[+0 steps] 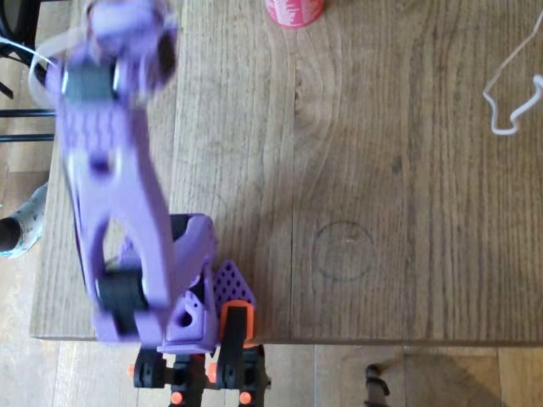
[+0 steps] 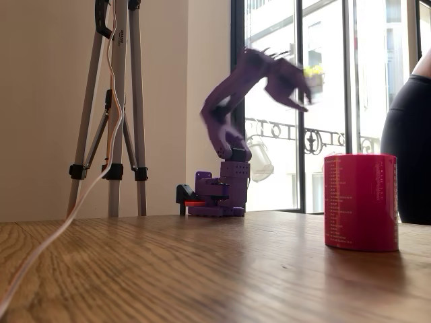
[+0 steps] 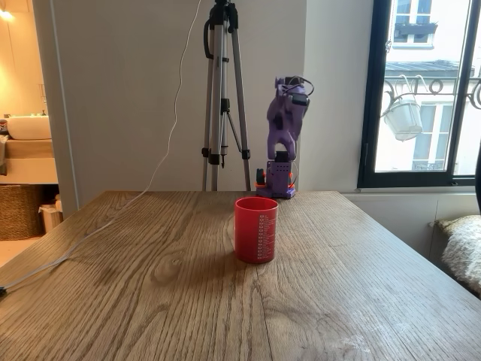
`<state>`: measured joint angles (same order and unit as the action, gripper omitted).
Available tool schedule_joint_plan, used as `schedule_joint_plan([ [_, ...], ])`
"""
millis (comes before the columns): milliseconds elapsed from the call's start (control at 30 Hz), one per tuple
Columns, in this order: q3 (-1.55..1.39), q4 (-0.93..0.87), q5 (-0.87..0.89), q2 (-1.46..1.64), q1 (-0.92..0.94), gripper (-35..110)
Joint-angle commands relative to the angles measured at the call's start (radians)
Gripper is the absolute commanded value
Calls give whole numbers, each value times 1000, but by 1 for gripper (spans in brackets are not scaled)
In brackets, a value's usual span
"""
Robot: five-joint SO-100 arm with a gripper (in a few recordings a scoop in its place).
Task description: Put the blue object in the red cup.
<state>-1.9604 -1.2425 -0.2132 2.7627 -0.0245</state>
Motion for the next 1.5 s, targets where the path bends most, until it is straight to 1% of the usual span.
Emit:
schedule_joint_plan([
  [0, -454, 183, -57, 471, -15, 0],
  [33, -523, 210, -60, 486, -23, 0],
  [100, -652, 192, -72, 518, -52, 0],
  [167, -756, 161, -11, 538, -60, 0],
  [267, -851, 87, 35, 538, -54, 0],
  [433, -973, 66, 166, 538, -37, 0],
  [533, -1075, 58, 172, 538, 8, 0],
  [600, -1074, 60, 198, 538, 46, 0],
  [867, -1074, 60, 189, 538, 48, 1],
  [900, -1074, 60, 189, 538, 48, 8],
  [933, -1074, 60, 189, 538, 48, 10],
  [1133, -1074, 60, 187, 538, 48, 1],
  [1467, -1074, 60, 187, 538, 46, 1],
])
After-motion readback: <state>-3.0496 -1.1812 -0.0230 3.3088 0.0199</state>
